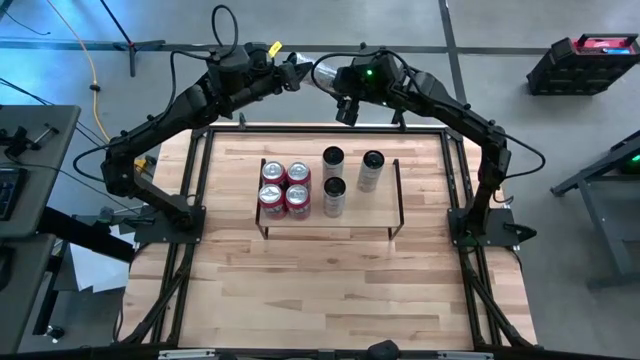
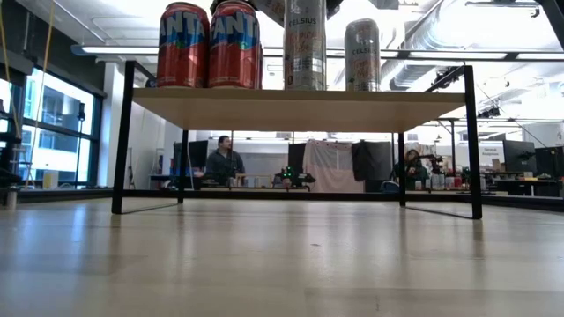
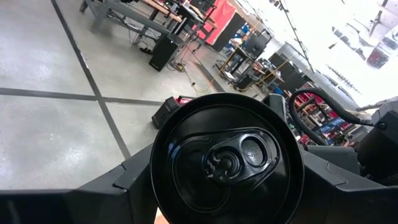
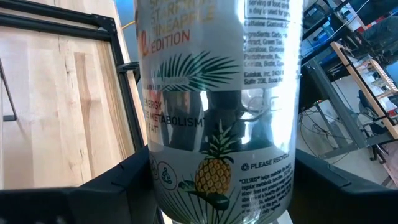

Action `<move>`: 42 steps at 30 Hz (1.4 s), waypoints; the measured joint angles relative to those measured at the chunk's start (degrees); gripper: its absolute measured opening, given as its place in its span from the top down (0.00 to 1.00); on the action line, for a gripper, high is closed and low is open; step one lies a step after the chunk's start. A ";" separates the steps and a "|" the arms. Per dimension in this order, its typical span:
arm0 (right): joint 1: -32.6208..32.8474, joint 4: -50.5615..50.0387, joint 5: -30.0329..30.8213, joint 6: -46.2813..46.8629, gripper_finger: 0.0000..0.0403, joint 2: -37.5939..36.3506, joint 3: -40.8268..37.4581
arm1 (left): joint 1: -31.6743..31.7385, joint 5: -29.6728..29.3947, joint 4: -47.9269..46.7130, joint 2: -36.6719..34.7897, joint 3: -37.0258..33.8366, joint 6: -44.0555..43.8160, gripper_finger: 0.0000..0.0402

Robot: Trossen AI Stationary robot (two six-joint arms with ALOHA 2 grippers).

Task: Place canned beverage on shelf
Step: Put the white yellow soda can on the shelf aligned with the other white yellow soda can

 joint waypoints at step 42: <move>0.07 8.48 -0.15 0.20 0.37 0.13 -0.11 | 0.83 3.04 3.67 -0.37 0.11 5.98 0.27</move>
